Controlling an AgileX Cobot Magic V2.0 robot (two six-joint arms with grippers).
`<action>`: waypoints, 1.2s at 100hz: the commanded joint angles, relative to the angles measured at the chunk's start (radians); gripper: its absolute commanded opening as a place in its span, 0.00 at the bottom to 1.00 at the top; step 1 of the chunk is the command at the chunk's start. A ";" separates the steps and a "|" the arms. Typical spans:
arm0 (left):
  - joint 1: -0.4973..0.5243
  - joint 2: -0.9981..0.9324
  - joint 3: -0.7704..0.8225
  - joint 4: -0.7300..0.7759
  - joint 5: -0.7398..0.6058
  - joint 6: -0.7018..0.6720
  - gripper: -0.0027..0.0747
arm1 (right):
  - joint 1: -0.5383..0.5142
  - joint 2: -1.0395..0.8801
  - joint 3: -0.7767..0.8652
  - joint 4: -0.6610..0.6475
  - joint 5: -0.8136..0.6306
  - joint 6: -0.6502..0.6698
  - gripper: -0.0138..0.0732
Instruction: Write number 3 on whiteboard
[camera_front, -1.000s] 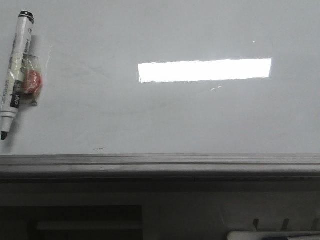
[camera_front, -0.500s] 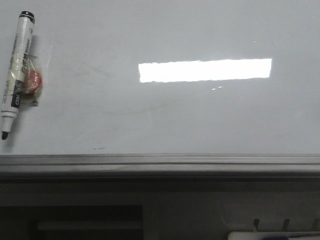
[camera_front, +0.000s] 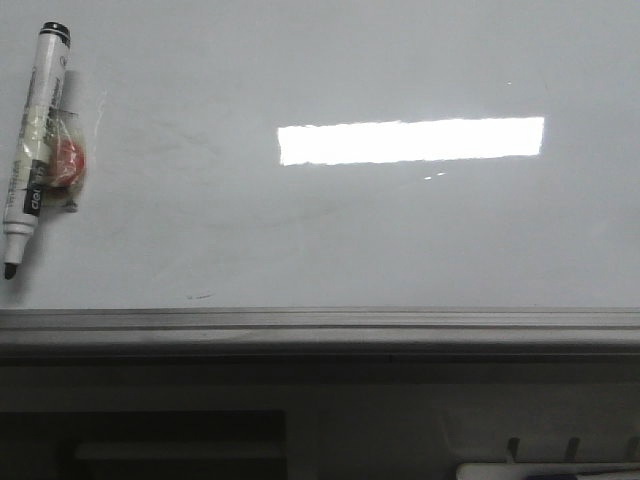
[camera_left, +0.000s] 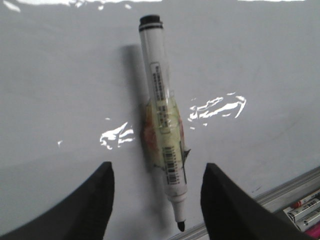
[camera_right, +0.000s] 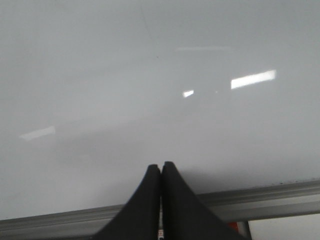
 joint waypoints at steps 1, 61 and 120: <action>-0.009 0.027 -0.035 -0.015 -0.074 -0.001 0.50 | -0.007 0.013 -0.036 0.008 -0.073 -0.002 0.11; -0.090 0.179 -0.037 -0.012 -0.179 -0.001 0.50 | -0.007 0.013 -0.036 0.008 -0.079 -0.002 0.11; -0.090 0.187 -0.037 -0.012 -0.216 -0.002 0.49 | -0.007 0.013 -0.036 0.008 -0.077 -0.002 0.11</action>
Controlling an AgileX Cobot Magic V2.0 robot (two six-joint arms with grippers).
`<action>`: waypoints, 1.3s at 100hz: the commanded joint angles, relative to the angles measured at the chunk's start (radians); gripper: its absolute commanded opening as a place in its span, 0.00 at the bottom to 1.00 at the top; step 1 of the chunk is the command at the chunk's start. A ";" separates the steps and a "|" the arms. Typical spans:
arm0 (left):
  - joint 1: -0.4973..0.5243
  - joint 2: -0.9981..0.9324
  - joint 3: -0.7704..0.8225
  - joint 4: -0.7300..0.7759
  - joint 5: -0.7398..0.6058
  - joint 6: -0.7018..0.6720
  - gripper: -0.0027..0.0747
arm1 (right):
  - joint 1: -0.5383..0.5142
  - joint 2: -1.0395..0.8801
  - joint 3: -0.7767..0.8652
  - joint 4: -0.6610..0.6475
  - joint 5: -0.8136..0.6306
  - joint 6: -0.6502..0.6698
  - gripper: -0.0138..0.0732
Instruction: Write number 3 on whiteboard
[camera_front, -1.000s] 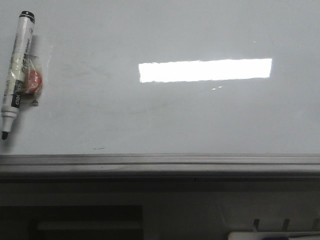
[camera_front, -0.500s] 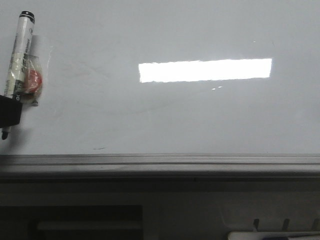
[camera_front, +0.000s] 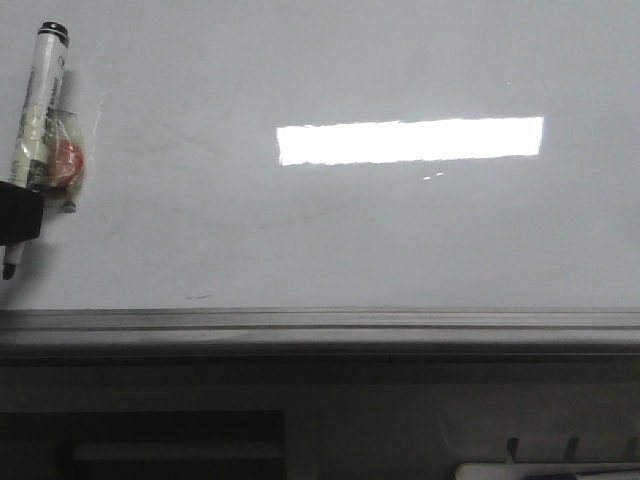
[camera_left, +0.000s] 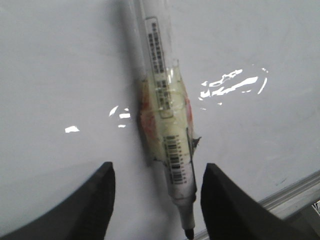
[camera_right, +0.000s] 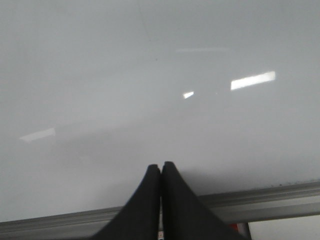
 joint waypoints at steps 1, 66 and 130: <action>-0.009 -0.003 -0.033 0.001 -0.069 -0.002 0.49 | -0.007 0.013 -0.036 0.006 -0.071 -0.002 0.11; -0.009 -0.003 -0.033 -0.018 -0.034 -0.002 0.49 | -0.007 0.013 -0.036 0.006 -0.073 -0.004 0.11; -0.007 0.135 -0.033 -0.020 -0.121 -0.002 0.39 | -0.007 0.013 -0.036 0.006 -0.072 -0.004 0.11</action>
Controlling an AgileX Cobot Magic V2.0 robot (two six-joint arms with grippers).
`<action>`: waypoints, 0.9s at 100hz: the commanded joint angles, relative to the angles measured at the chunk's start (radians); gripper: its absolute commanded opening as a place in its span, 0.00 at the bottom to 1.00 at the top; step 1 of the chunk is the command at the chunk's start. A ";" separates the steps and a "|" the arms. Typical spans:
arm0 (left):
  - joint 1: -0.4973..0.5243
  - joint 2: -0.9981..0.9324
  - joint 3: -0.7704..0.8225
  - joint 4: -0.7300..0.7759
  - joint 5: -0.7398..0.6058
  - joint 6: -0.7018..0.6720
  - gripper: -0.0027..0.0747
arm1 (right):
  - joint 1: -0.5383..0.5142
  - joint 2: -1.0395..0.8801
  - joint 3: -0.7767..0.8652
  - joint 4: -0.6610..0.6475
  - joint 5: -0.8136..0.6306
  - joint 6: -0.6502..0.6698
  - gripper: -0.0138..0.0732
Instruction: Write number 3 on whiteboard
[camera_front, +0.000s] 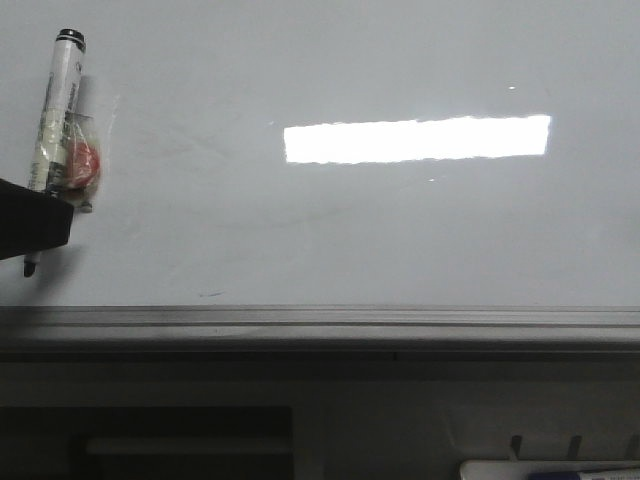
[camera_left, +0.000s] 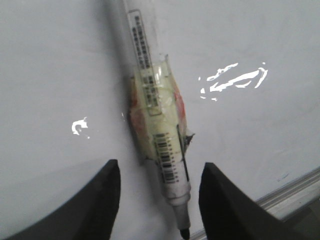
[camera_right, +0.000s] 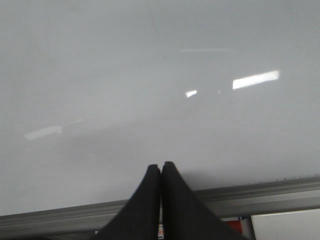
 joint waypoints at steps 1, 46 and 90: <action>0.005 0.021 -0.016 -0.030 -0.055 -0.003 0.37 | -0.007 0.013 -0.036 0.006 -0.072 -0.004 0.11; 0.005 0.000 -0.016 0.036 -0.013 -0.003 0.01 | 0.015 0.013 -0.076 0.008 0.025 -0.024 0.11; -0.052 -0.210 -0.016 0.501 0.068 -0.003 0.01 | 0.462 0.098 -0.326 0.008 0.152 -0.350 0.22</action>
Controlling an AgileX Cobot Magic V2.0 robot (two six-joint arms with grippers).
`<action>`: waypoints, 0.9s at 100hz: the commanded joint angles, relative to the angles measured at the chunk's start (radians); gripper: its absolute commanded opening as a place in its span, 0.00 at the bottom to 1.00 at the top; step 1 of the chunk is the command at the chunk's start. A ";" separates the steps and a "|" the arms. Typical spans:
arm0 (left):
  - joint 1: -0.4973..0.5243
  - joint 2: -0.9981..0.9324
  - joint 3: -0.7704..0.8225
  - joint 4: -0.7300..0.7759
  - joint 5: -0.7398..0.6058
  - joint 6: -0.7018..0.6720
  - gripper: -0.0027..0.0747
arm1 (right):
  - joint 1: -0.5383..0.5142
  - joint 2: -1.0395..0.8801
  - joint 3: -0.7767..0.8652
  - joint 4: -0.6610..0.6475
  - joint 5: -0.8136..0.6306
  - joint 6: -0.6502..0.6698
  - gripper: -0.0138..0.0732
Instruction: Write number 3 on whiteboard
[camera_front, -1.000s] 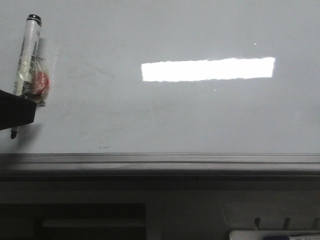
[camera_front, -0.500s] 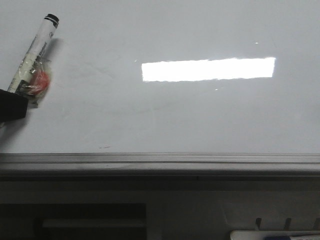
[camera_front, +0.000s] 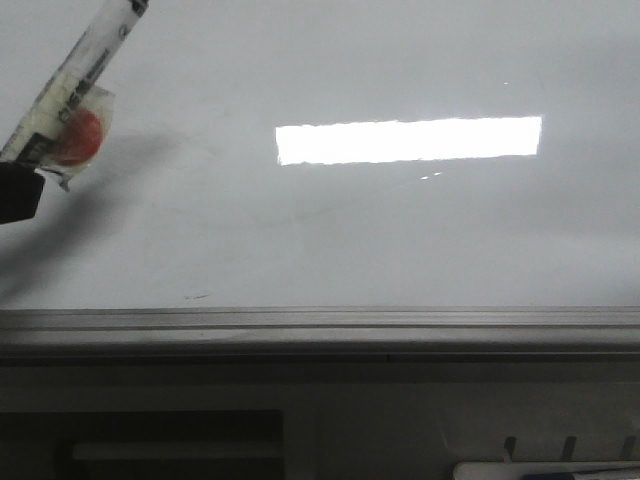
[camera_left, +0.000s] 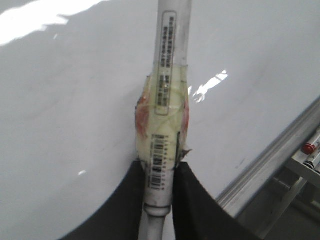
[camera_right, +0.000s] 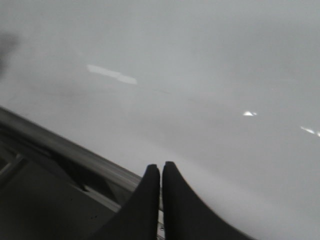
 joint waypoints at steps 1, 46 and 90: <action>-0.038 -0.023 -0.025 0.125 -0.055 -0.003 0.01 | 0.112 0.051 -0.068 0.006 -0.046 -0.054 0.24; -0.233 0.080 -0.025 0.270 -0.155 -0.003 0.01 | 0.526 0.308 -0.148 -0.048 -0.222 -0.127 0.58; -0.233 0.160 -0.025 0.313 -0.235 -0.003 0.01 | 0.555 0.497 -0.284 -0.058 -0.258 -0.127 0.58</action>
